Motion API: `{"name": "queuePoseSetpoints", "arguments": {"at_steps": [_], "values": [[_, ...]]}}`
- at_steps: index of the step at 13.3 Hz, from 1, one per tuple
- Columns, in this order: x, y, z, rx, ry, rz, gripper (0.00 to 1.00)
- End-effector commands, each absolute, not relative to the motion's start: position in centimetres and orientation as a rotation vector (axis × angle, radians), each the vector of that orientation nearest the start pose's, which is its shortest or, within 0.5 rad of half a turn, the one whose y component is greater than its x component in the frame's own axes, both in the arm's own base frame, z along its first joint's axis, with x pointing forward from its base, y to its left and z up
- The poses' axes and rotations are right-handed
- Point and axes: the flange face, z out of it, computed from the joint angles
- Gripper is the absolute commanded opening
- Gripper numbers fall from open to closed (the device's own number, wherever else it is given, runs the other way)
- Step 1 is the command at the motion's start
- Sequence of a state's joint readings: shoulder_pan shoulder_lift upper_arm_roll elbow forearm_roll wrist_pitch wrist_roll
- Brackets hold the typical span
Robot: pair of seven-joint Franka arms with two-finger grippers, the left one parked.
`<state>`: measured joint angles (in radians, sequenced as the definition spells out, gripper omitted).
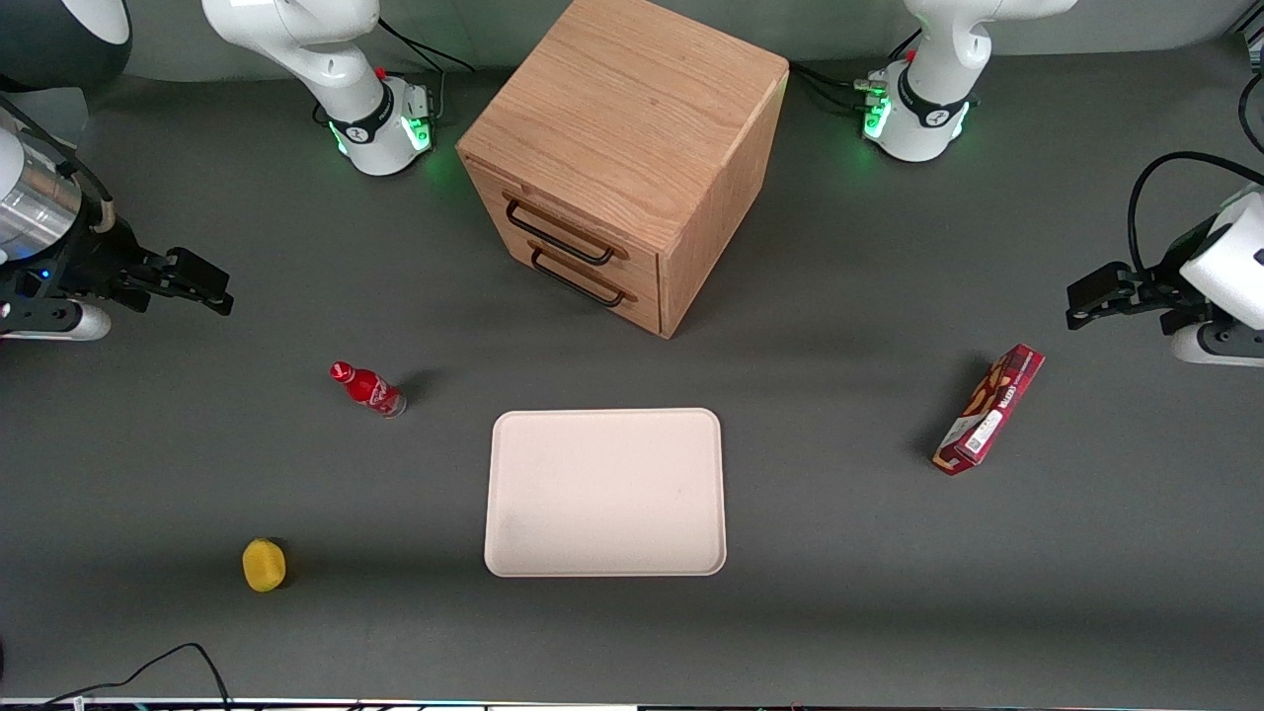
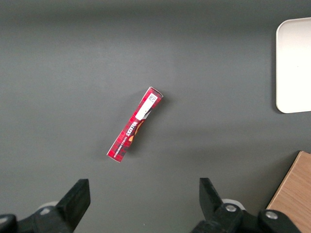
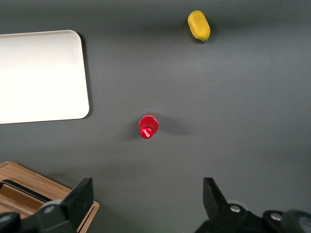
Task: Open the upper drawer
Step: 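Move the right gripper toward the cabinet's upper drawer handle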
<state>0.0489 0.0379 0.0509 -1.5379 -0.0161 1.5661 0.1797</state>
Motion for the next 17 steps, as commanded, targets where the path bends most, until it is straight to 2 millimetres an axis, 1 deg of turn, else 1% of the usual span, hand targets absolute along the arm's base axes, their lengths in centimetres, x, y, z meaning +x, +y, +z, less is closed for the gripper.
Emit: {"name": "queuePoseSetpoints", "arguments": {"at_steps": [1, 3, 4, 6, 7, 9, 10, 12, 13, 14, 15, 16, 17], "values": [[56.2, 5.4, 62.2, -3.165, 0.144, 0.023, 1.0], [56.3, 5.4, 62.4, -3.159, 0.163, 0.019, 1.0], [56.3, 5.0, 62.4, -3.155, 0.175, 0.02, 1.0], [56.4, 5.2, 62.2, -3.156, 0.17, 0.022, 1.0], [56.3, 5.1, 62.7, -3.158, 0.151, 0.008, 1.0], [56.1, 6.0, 64.1, -3.157, 0.12, -0.038, 1.0], [55.9, 6.8, 64.6, -3.149, 0.076, -0.051, 1.0], [55.5, 10.0, 64.7, -3.142, -0.001, -0.05, 1.0], [55.3, 11.0, 64.9, -3.127, -0.024, -0.052, 1.0], [54.9, 13.2, 64.7, -3.119, -0.107, -0.048, 1.0], [54.6, 15.4, 65.1, -3.111, -0.152, -0.068, 1.0], [54.5, 16.5, 65.7, -3.1, -0.178, -0.086, 1.0], [54.1, 18.5, 65.6, -3.086, -0.241, -0.088, 1.0]]}}
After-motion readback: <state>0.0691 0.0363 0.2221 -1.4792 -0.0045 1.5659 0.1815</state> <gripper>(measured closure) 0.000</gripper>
